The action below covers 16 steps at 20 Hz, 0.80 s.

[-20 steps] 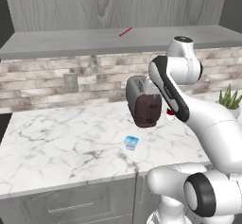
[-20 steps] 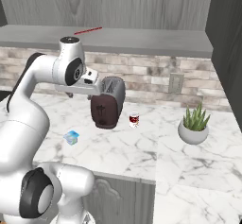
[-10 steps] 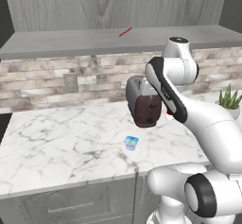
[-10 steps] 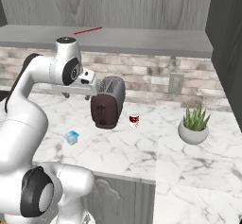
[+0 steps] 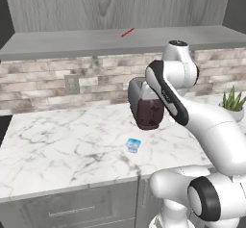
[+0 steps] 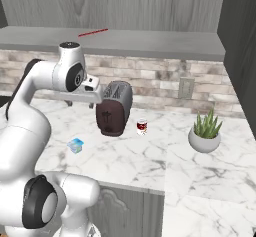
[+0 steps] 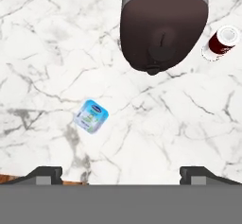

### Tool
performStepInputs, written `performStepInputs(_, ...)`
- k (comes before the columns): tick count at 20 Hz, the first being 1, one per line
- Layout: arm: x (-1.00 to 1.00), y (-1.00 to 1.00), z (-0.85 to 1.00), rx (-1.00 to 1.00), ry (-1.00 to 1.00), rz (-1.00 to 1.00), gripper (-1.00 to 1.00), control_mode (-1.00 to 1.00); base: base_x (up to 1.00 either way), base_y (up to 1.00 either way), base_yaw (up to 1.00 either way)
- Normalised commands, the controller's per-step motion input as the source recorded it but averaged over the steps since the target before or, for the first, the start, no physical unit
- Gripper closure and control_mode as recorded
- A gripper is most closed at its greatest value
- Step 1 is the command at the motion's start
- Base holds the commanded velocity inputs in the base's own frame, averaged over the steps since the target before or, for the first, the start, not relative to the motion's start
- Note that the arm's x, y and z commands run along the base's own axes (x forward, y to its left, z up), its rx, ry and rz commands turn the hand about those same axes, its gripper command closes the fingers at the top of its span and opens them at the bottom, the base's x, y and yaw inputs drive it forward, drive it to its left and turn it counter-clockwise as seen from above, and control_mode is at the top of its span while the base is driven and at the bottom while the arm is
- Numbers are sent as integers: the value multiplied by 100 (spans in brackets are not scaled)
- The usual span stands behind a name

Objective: Pick the yogurt and honey bottle from the counter and place them in the cabinets closest to them.

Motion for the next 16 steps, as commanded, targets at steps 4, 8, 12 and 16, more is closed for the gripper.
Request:
performStepInputs(4,0,1,-10,0,1,1,-100,-100,0,0,0)
performStepInputs(8,0,2,-12,0,2,0,-100,-100,0,0,0)
performStepInputs(12,0,0,-10,0,0,0,-100,-100,0,0,0)
performStepInputs(16,0,0,-10,0,0,0,-100,-100,0,0,0)
